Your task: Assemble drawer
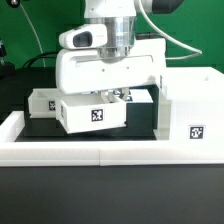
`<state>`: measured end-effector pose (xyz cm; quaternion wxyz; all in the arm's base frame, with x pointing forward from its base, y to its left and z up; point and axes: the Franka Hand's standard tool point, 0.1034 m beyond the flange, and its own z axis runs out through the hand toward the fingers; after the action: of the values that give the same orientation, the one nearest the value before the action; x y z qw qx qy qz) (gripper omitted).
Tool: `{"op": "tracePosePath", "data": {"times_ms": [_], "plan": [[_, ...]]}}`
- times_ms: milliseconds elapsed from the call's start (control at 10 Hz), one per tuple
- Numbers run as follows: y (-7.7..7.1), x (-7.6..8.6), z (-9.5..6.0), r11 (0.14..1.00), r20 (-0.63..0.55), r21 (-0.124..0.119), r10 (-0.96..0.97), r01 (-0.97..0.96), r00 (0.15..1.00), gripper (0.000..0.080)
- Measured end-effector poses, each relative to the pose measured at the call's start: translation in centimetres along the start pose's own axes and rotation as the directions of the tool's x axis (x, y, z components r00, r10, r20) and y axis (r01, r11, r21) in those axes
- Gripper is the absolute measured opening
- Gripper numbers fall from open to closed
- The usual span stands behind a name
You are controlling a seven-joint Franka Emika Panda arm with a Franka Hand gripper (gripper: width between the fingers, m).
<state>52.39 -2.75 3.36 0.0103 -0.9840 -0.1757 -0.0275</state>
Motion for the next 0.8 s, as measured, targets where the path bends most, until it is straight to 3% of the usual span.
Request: {"op": "tracePosePath", "data": {"times_ms": [400,600,800], "plan": [[0.32,-0.21,0.15,0.961,0.013,-0.008,-0.278,0.278,0.961,0.0041],[-0.23,0.14,0.42,0.893,0.036,-0.019,-0.449,0.449,0.893,0.0041],[-0.43,0.40,0.66,0.792,0.061,-0.009,-0.609,0.610,0.791,0.0041]]}}
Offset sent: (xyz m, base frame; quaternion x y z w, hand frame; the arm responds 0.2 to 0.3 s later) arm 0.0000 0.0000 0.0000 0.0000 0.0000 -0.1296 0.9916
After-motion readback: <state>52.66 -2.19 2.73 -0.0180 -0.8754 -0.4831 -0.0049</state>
